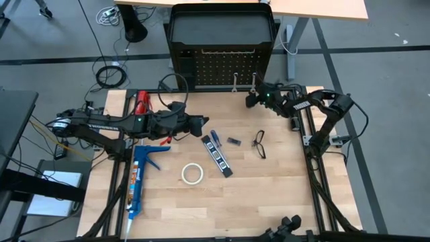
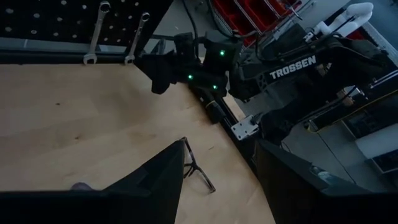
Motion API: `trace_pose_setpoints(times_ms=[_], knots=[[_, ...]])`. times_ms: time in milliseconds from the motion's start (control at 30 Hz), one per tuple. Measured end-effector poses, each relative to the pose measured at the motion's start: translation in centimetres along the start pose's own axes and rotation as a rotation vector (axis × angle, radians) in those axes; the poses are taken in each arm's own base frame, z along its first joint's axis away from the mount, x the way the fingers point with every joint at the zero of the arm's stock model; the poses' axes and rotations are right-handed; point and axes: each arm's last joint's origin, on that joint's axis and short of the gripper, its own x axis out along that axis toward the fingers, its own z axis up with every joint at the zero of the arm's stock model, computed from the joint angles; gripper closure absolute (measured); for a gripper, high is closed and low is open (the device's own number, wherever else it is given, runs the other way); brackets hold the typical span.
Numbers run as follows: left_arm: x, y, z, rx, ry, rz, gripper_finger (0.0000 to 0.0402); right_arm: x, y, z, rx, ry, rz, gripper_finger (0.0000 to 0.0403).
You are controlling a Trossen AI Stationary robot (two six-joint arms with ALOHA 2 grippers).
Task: Hang tools onto peg board
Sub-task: Unhang the right wrench from the black pegboard
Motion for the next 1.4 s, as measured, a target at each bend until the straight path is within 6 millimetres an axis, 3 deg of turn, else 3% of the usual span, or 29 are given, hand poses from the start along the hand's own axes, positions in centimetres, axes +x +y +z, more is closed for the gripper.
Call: trace_pose_setpoints(times_ms=[133, 500, 700, 1000, 1400], knots=[[0.0, 0.0, 0.0, 0.002, 0.002, 0.003, 0.0200, -0.1, -0.3, 0.1, 0.060, -0.037, -0.033, 0.0173], [0.0, 0.1, -0.1, 0.007, 0.008, 0.011, 0.0200, 0.2, -0.4, 0.1, -0.009, 0.013, -0.067, 0.0173], [0.0, 0.1, -0.1, 0.006, 0.007, 0.010, 0.0200, 1.1, 0.0, 1.6, -0.005, -0.022, -0.061, 0.0173], [0.0, 0.1, -0.1, 0.006, 0.018, 0.002, 0.0200, 2.8, 0.4, 1.8, 0.044, 0.030, -0.069, 0.0173], [0.0, 0.1, -0.1, 0.007, 0.019, 0.003, 0.0200, 3.0, -0.3, 1.7, 0.064, 0.092, -0.116, 0.0177]])
